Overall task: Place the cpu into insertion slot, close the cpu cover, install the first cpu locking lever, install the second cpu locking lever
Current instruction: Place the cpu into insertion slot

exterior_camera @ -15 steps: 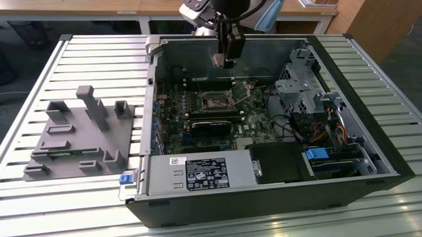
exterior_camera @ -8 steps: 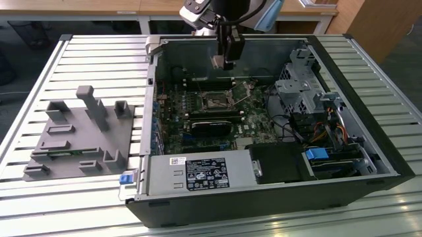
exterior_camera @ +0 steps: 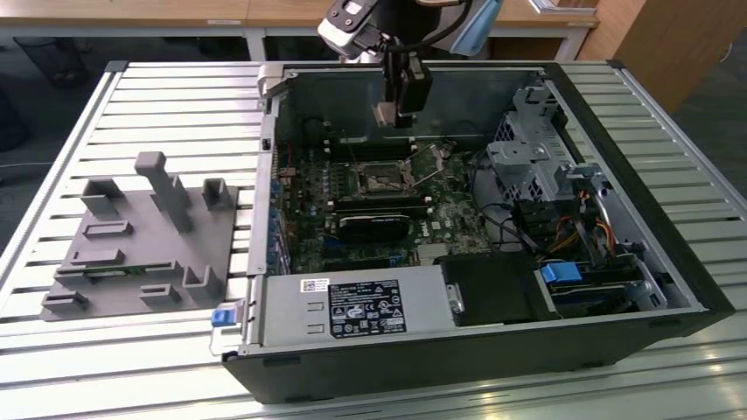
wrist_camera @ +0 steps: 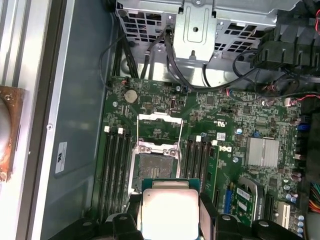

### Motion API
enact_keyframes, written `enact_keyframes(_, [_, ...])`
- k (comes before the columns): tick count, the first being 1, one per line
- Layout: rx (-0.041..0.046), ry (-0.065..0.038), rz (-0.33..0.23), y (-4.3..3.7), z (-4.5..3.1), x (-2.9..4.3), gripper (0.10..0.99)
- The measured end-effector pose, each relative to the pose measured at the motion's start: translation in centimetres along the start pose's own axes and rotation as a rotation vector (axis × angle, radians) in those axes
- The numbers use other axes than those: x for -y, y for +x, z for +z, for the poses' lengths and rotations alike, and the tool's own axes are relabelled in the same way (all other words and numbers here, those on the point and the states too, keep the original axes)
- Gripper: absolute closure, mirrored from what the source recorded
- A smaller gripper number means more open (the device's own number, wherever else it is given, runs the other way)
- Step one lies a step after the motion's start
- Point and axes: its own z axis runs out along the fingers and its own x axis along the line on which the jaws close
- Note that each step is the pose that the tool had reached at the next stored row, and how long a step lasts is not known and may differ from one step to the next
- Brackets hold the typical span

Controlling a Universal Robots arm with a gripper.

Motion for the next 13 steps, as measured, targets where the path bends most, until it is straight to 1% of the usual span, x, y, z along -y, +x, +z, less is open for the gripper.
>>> enact_keyframes(13, [0.0008, 0.000, 0.014, -0.01, 0.91, 0.05, 0.545])
